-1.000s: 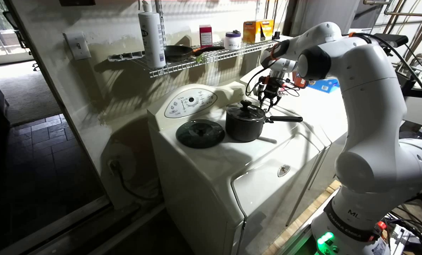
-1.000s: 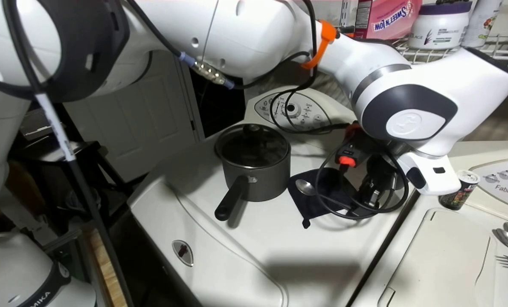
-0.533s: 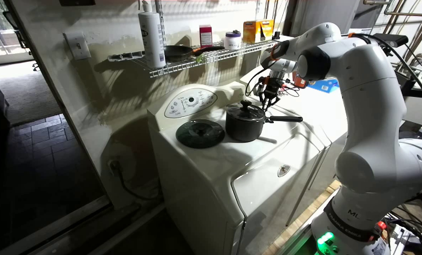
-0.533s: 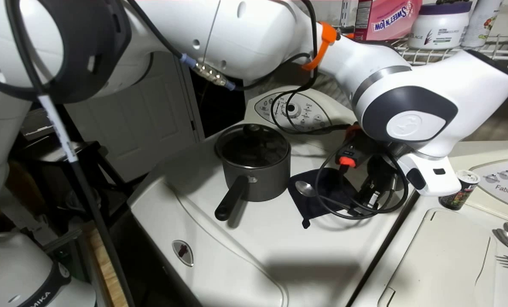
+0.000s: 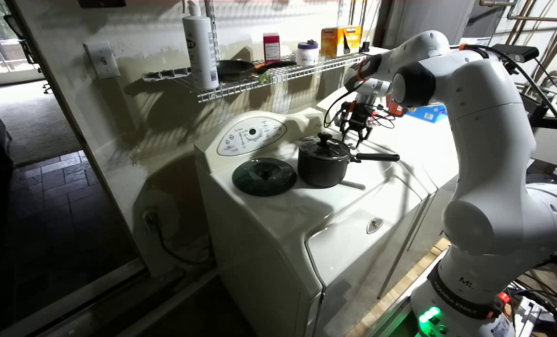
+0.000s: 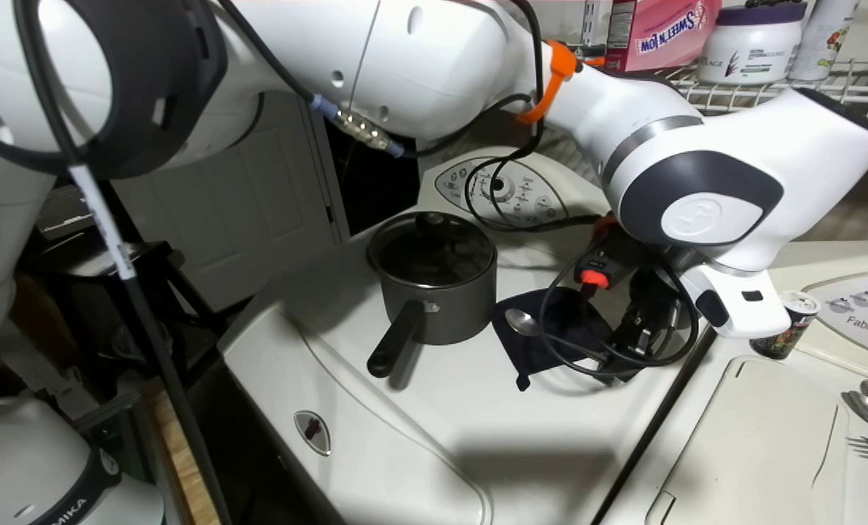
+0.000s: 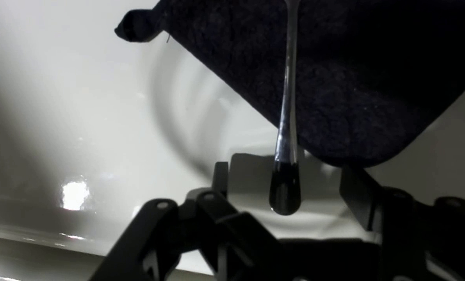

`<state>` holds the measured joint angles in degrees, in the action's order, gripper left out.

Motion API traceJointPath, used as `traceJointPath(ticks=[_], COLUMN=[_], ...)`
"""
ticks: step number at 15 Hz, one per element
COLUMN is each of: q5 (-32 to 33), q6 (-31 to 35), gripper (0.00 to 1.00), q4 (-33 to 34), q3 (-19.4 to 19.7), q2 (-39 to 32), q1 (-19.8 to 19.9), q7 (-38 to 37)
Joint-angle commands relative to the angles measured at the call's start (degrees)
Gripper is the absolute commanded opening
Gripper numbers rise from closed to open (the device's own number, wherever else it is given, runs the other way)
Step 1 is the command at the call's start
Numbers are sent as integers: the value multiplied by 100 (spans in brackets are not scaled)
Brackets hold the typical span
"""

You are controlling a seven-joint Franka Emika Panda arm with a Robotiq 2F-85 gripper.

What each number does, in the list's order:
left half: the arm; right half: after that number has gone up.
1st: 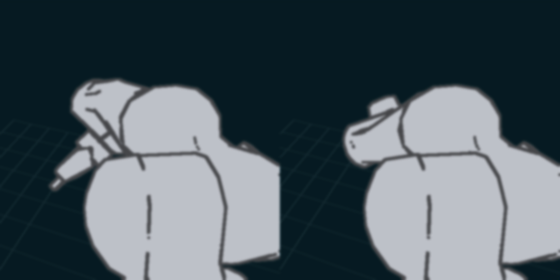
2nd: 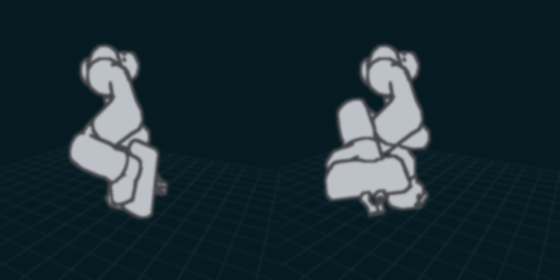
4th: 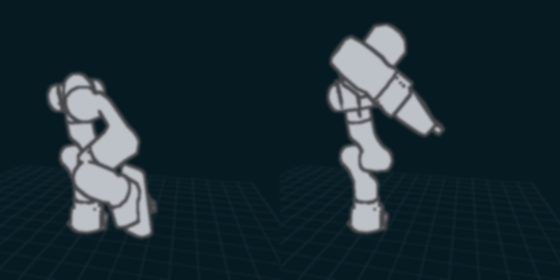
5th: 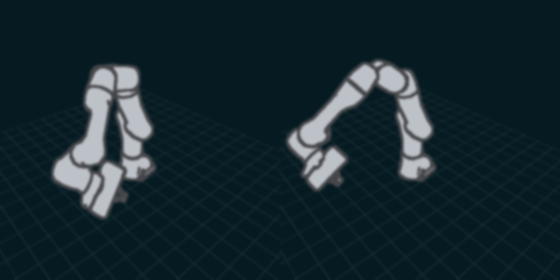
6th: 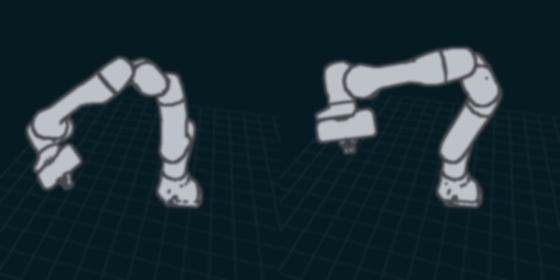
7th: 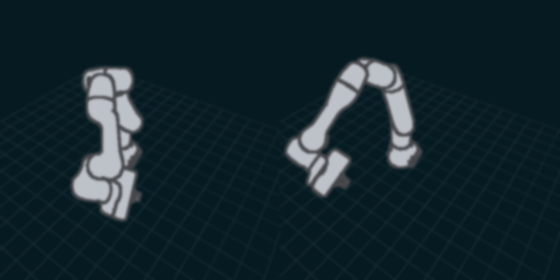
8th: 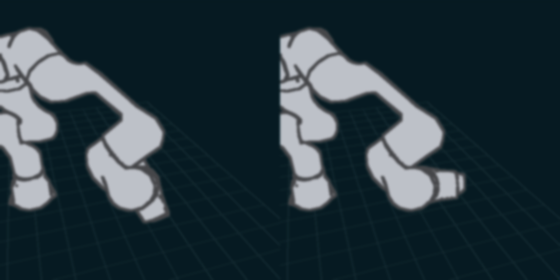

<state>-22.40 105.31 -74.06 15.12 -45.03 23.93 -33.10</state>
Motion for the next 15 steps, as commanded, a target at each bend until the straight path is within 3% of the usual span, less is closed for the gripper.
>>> traceJointPath(ticks=[1,3,11,15], q5=[85,94,184,250], q6=[-11,-19,-84,-113], gripper=[78,55,2,5], q4=[320,368,548,520], q3=[-3,-2,11,26], q2=[-223,-269,-352,-322], q1=[24,26,18,-3], q7=[-184,-214,-384,-416])
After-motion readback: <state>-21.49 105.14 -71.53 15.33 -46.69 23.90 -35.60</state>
